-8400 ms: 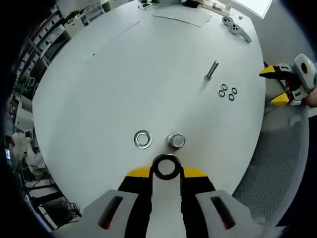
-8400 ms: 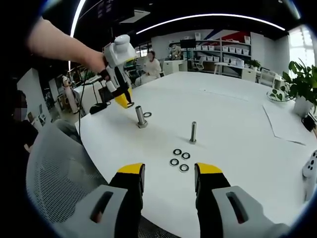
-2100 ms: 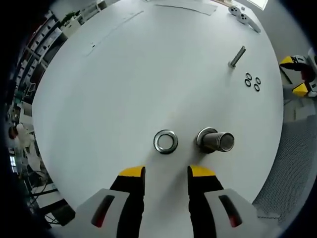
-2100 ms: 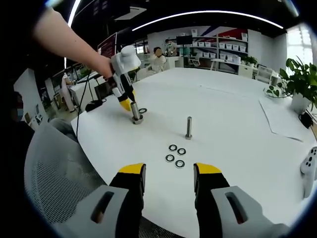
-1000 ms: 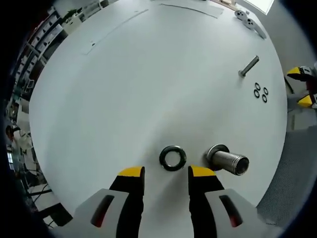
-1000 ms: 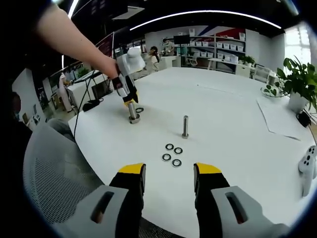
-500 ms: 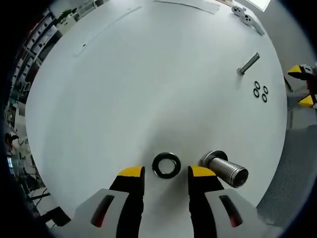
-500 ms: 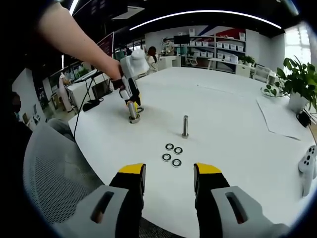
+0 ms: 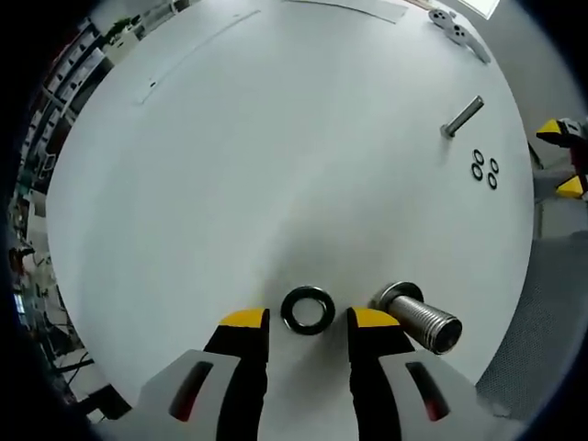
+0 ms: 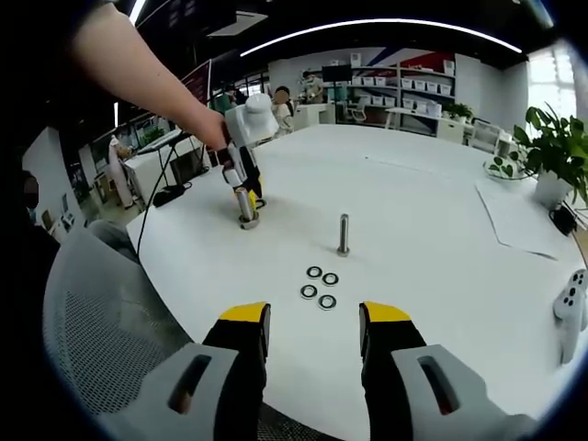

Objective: Place the washer onto the threaded stud by aligning its center hole with the stud, sliding it down to the base, and recovering from edge contact or off-axis alignment until the washer reaches the visible bottom stop.

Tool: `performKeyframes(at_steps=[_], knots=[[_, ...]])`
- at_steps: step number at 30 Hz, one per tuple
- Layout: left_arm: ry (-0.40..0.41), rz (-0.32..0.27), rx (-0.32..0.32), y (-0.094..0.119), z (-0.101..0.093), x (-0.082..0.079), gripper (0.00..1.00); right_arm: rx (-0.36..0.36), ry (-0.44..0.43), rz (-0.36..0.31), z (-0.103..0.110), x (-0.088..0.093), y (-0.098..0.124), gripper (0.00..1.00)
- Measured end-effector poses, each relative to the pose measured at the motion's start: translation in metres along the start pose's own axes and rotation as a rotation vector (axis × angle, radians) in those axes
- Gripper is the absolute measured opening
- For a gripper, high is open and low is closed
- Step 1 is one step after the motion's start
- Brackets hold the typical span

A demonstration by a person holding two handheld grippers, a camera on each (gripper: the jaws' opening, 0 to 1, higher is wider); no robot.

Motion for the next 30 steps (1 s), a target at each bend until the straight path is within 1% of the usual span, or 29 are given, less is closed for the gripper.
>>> performKeyframes(at_steps=[3, 11, 15, 19, 24, 28, 30], knots=[[0.002, -0.01, 0.003, -0.0004, 0.0003, 0.0011, 0.33, 0.001, 0.0, -0.001, -0.0003, -0.0001, 0.0001, 0.42], [0.012, 0.009, 0.002, -0.0001, -0.0004, -0.0008, 0.32, 0.003, -0.001, -0.002, -0.0005, -0.0001, -0.0001, 0.42], [0.048, 0.007, 0.006, 0.0001, 0.003, -0.0013, 0.28, 0.005, -0.001, -0.003, -0.0006, -0.0002, 0.0, 0.42], [0.023, 0.011, 0.001, 0.0, 0.0003, -0.002, 0.25, 0.007, -0.003, -0.004, -0.0009, -0.0003, 0.0001, 0.42], [0.02, 0.014, -0.003, -0.0005, 0.0003, -0.0027, 0.21, 0.006, -0.001, -0.004, -0.0007, -0.0004, 0.0003, 0.42], [0.009, 0.026, -0.009, -0.0004, -0.0008, -0.0037, 0.21, 0.005, -0.002, -0.005, -0.0006, -0.0003, 0.0003, 0.42], [0.019, 0.017, -0.003, -0.0007, 0.0002, -0.0022, 0.21, 0.004, -0.003, -0.003, -0.0005, 0.0, 0.0, 0.42]])
Point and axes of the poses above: the point that each gripper's makers call its tool centre point, and the gripper's own axes: y roughly backward along the fingers, z roughly to its left, x roughly out of its underside, the point moved 9 cm from there along y, roughly backward along the fingers, and after that the axes turned 13 degrees about z, right-handed, at the moved point
